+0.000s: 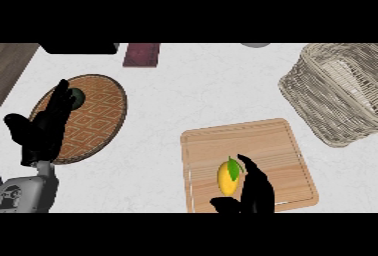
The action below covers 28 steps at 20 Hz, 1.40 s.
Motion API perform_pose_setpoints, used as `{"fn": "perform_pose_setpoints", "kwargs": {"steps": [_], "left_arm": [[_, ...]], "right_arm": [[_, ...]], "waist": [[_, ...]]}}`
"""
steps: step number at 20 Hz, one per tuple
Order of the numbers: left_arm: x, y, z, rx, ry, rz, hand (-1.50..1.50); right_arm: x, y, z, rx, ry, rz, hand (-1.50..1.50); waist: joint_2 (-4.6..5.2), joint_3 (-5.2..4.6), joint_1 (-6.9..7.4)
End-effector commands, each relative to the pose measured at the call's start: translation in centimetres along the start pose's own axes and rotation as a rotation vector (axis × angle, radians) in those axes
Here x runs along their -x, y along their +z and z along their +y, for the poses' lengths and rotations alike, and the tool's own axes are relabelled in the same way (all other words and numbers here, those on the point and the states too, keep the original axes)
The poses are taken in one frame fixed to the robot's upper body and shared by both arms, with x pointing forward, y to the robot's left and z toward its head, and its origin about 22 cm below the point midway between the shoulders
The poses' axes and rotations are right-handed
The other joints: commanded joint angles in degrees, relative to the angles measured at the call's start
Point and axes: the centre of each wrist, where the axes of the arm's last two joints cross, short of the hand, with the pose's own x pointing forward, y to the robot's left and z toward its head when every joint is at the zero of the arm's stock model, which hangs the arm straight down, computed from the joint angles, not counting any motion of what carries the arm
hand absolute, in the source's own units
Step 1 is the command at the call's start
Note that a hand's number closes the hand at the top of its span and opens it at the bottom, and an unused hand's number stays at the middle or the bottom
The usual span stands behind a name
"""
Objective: Pick the lemon from the cutting board and place it in the basket
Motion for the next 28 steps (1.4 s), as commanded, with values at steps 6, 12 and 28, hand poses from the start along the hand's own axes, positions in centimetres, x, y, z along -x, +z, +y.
{"fn": "perform_pose_setpoints", "kwargs": {"steps": [6,12,28], "left_arm": [[0.8,1.8,0.5,0.011,-0.001,0.010,0.00],[-2.4,-1.2,0.8,0.016,-0.011,0.005,0.00],[-2.5,-1.9,-2.4,0.053,-0.005,-0.047,0.00]], "right_arm": [[1.7,0.9,2.7,-0.097,0.046,-0.060,1.50],[1.4,0.5,2.4,-0.088,0.014,-0.061,1.50],[-12.4,-12.0,-2.6,0.257,-0.416,-0.249,1.50]], "waist": [[0.61,0.59,0.56],[0.66,0.58,0.08],[2.09,0.84,4.28]]}}
